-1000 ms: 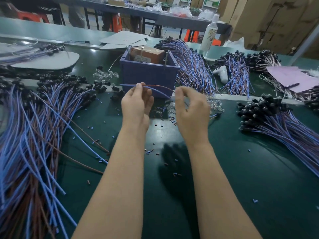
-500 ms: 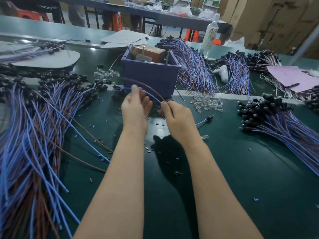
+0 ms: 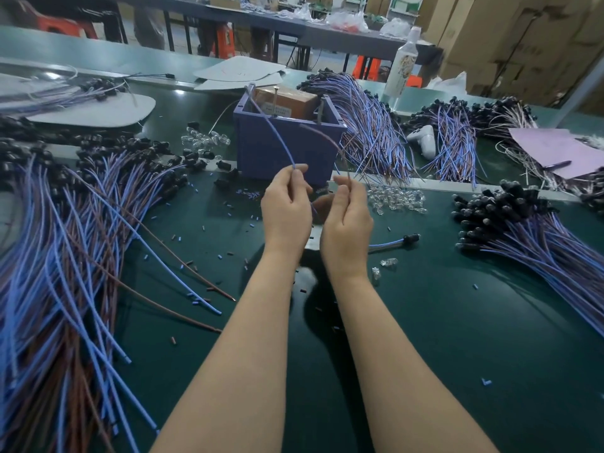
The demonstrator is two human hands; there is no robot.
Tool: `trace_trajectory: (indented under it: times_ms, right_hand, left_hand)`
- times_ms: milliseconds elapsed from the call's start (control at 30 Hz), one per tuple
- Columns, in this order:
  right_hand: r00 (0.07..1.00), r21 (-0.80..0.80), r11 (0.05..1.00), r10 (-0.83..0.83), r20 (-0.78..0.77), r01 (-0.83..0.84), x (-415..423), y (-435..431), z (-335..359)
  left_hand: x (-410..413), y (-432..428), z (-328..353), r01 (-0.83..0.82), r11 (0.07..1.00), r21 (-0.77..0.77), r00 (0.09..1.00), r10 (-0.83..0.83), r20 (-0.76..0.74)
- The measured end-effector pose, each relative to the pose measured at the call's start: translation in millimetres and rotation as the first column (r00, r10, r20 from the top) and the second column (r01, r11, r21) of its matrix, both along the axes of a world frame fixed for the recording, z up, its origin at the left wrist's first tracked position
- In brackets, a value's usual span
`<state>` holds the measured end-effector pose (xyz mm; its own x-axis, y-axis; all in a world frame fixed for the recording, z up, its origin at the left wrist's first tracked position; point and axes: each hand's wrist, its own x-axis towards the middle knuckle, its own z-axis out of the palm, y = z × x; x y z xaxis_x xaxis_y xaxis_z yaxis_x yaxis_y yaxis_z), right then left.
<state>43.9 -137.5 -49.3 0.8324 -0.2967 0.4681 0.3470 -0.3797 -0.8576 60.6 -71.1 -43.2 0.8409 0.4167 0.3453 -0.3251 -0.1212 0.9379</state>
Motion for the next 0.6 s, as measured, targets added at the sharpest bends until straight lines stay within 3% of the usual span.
trace_trajectory:
  times_ms: [100,200,400,600]
  right_hand:
    - [0.996,0.095,0.993,-0.069,0.054,0.064,0.8,-0.7,0.6]
    - [0.996,0.193,0.978,-0.089,0.016,0.084,1.0,-2.9,1.6]
    - [0.983,-0.016,1.0,-0.012,-0.184,0.01,2.6,-1.9,-2.5]
    - [0.968,-0.136,0.991,-0.027,-0.251,-0.008,0.7,-3.5,-1.7]
  left_hand:
    - [-3.2,-4.2,0.9,-0.036,0.996,0.084,0.998,0.031,0.059]
    - [-1.9,-2.7,-2.9,-0.044,0.996,0.075,0.999,0.043,0.015]
    - [1.9,-1.3,-8.1,0.047,0.989,0.143,0.99,-0.027,-0.139]
    - [3.1,1.0,-10.1,0.035,0.986,0.165,0.984,-0.005,-0.179]
